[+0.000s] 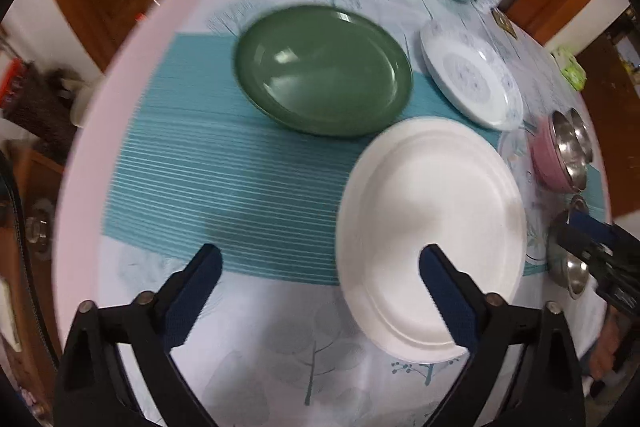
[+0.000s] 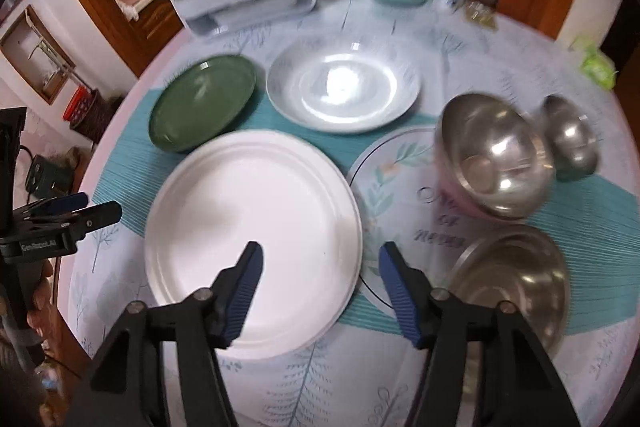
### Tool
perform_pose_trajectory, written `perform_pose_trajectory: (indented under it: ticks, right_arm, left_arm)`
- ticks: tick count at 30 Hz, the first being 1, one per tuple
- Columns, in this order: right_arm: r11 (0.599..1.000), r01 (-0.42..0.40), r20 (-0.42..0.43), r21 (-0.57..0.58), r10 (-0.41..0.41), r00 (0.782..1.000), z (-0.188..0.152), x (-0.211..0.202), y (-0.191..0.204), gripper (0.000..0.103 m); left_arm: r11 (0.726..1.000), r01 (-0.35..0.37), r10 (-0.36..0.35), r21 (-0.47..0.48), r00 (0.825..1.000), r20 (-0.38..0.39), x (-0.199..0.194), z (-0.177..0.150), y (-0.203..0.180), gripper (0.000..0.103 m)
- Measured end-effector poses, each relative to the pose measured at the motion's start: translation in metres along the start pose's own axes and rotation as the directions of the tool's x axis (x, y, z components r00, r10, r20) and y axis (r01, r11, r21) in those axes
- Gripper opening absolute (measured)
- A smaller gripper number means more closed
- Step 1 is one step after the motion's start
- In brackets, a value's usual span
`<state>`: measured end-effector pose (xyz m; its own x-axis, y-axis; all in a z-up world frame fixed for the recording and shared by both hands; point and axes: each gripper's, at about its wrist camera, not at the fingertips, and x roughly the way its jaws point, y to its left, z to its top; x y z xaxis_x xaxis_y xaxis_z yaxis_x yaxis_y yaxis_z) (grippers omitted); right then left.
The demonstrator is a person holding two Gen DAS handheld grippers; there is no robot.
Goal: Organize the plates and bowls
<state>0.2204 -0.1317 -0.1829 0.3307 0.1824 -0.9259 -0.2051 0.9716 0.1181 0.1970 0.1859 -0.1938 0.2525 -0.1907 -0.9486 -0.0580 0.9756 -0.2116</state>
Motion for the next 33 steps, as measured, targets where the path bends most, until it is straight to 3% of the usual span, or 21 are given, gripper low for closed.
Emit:
perform_pose_trajectory:
  ticks: [7,9,18,20,26,31,33]
  right_arm:
    - [0.998,-0.042,-0.124,0.051,0.048,0.991,0.02,0.044,-0.022,0.053]
    - [0.996,-0.066,-0.145,0.066,0.075,0.987,0.023,0.051,-0.027,0.052]
    - [0.982,-0.132,-0.25,0.133,0.162,0.955,0.031,0.078,-0.046,0.043]
    - [0.979,-0.144,-0.268,0.146,0.179,0.947,0.029,0.083,-0.048,0.037]
    - [0.976,-0.165,-0.287,0.143,0.201,0.937,0.03,0.087,-0.045,0.02]
    - [0.976,-0.167,-0.28,0.136,0.2,0.939,0.03,0.086,-0.043,0.02]
    - [0.978,-0.16,-0.274,0.133,0.191,0.942,0.029,0.085,-0.042,0.02]
  left_arm:
    - [0.992,0.119,-0.115,0.031,0.988,-0.105,0.032,0.007,0.0,0.093]
    - [0.989,0.14,-0.134,0.04,0.982,-0.132,0.039,0.006,-0.003,0.086]
    - [0.982,0.185,-0.175,0.034,0.965,-0.195,0.053,0.002,-0.004,0.081]
    - [0.981,0.192,-0.183,0.029,0.962,-0.204,0.055,0.002,-0.005,0.08]
    - [0.976,0.216,-0.206,0.018,0.95,-0.237,0.061,0.0,-0.007,0.063]
    - [0.979,0.201,-0.188,0.035,0.954,-0.236,0.063,0.0,-0.014,0.049]
    - [0.983,0.173,-0.156,0.055,0.96,-0.232,0.062,0.0,-0.014,0.038]
